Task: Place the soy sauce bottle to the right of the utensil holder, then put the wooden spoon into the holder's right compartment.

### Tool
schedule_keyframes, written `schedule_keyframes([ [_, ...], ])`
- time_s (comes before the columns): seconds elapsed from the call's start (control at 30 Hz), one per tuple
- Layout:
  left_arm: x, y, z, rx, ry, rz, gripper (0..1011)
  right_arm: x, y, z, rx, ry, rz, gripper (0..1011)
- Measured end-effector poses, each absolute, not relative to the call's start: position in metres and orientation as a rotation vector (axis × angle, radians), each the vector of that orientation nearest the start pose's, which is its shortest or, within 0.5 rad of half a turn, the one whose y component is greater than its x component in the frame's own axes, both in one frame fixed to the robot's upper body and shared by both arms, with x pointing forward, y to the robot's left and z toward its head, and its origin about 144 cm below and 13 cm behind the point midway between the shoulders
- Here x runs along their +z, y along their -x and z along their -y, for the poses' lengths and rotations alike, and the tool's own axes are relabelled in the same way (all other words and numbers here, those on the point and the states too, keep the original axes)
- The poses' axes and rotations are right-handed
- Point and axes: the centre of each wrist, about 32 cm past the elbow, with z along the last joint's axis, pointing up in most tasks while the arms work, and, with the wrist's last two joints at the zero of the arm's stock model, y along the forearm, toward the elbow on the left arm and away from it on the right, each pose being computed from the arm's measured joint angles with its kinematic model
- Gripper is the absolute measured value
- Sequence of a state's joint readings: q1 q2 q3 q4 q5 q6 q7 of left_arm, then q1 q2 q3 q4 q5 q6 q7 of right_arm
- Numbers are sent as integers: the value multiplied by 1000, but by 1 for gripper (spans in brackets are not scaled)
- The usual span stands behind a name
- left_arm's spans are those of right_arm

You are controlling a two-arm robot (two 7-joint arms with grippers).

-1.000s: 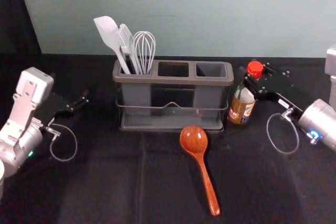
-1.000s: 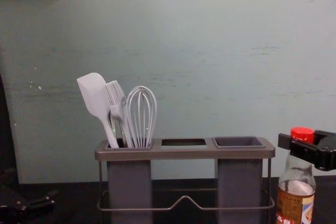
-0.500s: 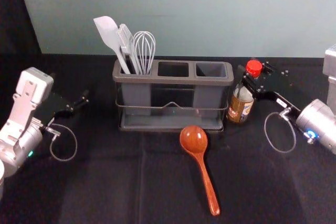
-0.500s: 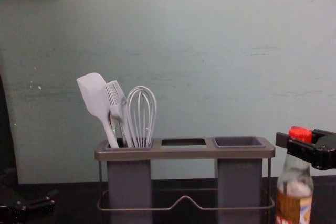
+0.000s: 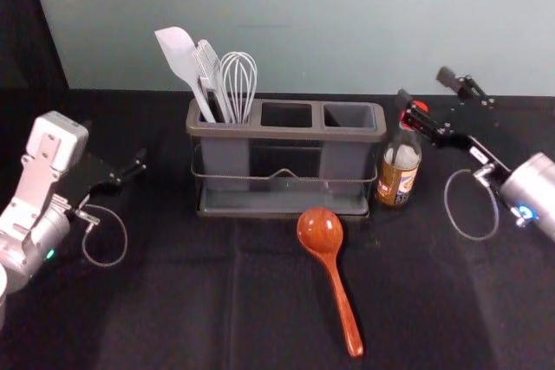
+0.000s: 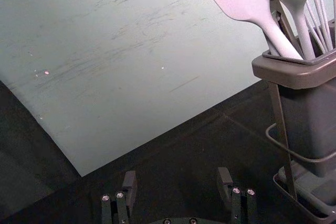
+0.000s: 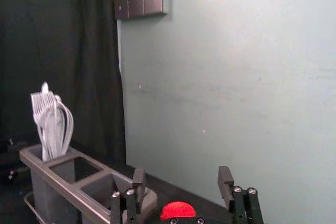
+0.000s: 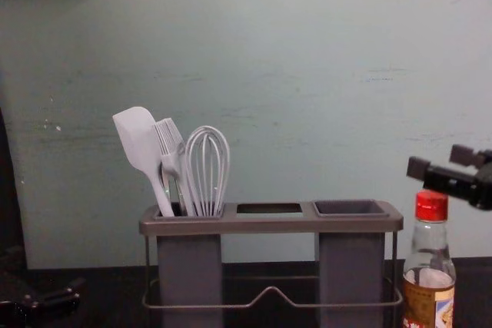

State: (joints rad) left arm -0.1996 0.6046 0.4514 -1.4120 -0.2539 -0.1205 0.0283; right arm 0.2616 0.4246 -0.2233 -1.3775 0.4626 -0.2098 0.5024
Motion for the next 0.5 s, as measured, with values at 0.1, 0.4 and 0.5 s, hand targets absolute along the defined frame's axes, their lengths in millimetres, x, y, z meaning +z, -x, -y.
schedule_keyframes([
  [0.1,1140,-489,-310,1248,-304,285,1005,1186,-515,311,-953,-131,191,954],
  [0.4,1140,-489,-310,1248,-304,285,1005,1198,-475,308,-930,-98,223,1002],
  [0.5,1140,-489,-310,1248,-305,285,1005,1197,-461,304,-906,-77,224,1002],
])
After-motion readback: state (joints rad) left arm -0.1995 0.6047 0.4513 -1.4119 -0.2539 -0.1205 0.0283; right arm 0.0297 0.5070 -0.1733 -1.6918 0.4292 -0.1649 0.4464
